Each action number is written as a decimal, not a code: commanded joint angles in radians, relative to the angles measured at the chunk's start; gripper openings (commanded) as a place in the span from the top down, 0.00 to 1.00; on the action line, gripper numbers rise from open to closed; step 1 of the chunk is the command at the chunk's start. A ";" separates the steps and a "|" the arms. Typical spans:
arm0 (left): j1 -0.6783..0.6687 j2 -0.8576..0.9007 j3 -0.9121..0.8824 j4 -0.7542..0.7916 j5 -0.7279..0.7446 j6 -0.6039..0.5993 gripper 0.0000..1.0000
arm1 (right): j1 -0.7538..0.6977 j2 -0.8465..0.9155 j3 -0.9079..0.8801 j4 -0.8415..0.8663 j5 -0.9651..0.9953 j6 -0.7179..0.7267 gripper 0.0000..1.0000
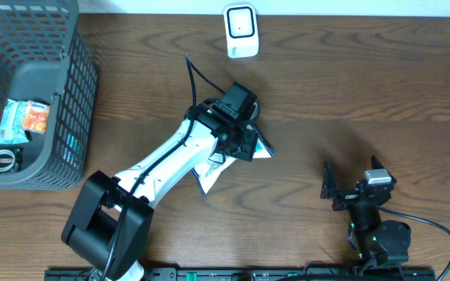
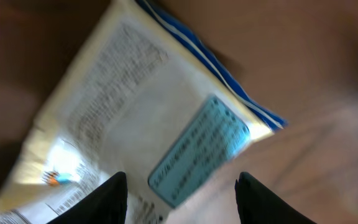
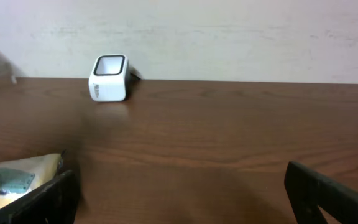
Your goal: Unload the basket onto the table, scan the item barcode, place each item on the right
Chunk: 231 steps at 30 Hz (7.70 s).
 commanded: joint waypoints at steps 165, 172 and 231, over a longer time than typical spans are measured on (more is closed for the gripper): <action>0.051 0.196 0.058 0.171 -0.053 -0.238 0.87 | 0.006 -0.005 -0.002 -0.003 0.000 0.006 0.01; 0.086 0.294 0.058 0.277 -0.053 -0.223 0.87 | 0.006 -0.005 -0.002 -0.003 0.000 0.006 0.01; 0.171 -0.172 0.077 0.013 -0.181 0.071 0.17 | 0.006 -0.005 -0.002 -0.003 0.000 0.006 0.01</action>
